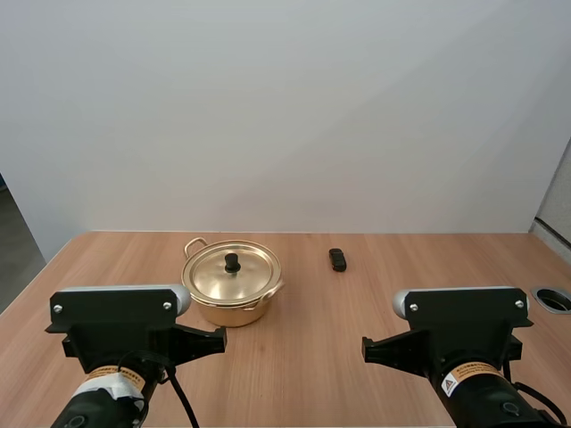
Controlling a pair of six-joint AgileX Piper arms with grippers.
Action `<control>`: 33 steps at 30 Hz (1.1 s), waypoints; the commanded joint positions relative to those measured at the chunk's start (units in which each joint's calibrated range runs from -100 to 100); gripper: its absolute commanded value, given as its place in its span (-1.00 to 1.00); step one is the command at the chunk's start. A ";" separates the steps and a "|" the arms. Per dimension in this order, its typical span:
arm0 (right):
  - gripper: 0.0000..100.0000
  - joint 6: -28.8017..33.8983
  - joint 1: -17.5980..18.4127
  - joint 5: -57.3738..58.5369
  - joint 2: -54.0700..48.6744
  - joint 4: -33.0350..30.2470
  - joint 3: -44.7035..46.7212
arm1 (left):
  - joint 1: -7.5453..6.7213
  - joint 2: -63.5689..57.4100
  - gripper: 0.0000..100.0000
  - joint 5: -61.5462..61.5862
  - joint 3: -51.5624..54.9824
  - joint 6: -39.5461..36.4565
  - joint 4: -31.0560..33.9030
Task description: Open the pot, put the car inside, and close it
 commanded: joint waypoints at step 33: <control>-1.00 -11.63 -0.41 13.98 2.77 4.22 -34.06 | 1.17 4.56 -1.00 11.73 -42.60 23.17 -8.11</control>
